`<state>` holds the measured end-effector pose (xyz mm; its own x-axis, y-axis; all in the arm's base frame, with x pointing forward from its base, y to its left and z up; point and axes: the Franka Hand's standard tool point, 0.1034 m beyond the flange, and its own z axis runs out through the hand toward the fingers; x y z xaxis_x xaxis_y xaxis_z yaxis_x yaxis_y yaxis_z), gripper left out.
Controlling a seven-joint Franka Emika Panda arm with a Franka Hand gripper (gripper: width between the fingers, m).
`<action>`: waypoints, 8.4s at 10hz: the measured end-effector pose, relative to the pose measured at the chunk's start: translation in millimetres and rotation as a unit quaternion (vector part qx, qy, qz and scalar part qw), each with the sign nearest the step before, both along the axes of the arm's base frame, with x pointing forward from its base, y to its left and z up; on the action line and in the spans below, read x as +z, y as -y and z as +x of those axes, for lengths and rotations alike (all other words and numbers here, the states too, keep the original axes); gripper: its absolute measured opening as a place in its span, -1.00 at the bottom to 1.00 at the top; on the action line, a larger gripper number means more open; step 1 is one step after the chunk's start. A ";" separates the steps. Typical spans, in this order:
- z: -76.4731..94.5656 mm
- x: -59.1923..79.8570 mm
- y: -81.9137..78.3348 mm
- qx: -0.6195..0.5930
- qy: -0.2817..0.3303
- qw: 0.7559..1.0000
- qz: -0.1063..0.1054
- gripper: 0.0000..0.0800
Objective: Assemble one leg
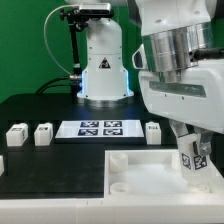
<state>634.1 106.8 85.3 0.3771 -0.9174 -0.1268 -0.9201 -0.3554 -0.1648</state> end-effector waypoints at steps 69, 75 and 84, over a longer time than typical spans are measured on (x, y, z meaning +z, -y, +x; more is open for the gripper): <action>3.0 -9.0 -5.0 -0.128 -0.037 0.990 -0.038 -0.27; 3.1 -9.2 -7.9 0.221 0.010 0.973 -0.072 0.62; 3.1 -8.9 -11.9 0.279 0.013 0.956 -0.091 -0.25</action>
Offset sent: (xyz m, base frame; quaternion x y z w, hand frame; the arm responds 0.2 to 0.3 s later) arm 0.0000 0.0000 0.0000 0.0000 0.0000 -0.1790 0.9838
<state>637.2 118.7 76.3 0.8151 -0.5784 0.0329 -0.5751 -0.8147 -0.0738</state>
